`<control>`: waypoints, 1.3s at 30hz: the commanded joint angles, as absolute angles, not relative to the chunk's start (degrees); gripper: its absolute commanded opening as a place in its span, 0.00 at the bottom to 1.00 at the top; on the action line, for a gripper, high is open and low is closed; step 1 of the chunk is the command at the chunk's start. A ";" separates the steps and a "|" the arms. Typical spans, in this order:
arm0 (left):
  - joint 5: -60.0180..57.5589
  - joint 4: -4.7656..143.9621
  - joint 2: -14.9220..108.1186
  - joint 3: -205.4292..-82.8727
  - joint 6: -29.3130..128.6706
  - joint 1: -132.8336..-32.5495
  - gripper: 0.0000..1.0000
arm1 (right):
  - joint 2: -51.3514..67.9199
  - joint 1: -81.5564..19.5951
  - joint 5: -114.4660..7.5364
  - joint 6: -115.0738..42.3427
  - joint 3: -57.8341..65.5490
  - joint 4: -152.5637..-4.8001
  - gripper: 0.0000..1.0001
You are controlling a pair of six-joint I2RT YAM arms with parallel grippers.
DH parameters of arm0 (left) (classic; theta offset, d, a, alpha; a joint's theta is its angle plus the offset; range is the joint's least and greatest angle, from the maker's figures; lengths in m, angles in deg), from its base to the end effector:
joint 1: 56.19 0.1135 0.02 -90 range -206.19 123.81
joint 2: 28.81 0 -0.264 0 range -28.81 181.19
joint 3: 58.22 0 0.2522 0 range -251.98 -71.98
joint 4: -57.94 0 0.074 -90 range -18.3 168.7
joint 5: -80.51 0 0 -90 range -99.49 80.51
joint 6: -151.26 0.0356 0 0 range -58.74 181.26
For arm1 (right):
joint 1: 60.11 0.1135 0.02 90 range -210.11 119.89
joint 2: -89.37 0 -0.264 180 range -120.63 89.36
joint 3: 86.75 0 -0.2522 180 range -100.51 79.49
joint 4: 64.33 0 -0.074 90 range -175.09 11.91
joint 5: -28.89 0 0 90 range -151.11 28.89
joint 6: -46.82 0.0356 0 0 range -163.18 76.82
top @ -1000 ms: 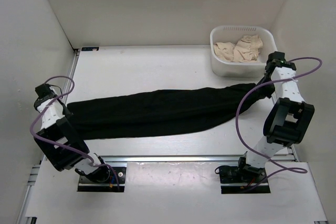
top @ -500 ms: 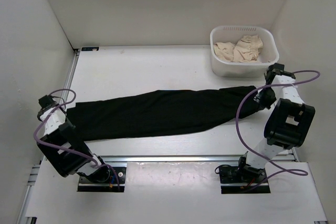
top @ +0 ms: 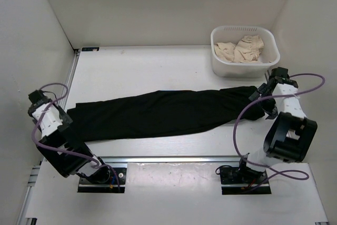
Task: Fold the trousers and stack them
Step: Fold the trousers
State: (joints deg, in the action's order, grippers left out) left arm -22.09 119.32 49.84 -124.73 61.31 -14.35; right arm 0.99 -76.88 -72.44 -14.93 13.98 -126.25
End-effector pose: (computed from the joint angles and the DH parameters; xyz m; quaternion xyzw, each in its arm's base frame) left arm 0.1777 0.1695 0.2150 -0.3655 0.9134 0.1523 0.0942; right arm 0.2823 -0.0924 0.2345 0.3908 0.9005 -0.0805 0.1729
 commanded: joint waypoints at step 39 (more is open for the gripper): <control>-21.80 112.92 65.94 -125.60 61.26 -42.30 0.79 | 9.31 -30.70 -108.89 -2.01 6.82 -126.76 0.00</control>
State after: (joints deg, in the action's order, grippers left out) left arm -22.11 114.79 65.08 -126.02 61.51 -40.88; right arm 11.13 -50.11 -95.74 -7.21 9.63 -118.36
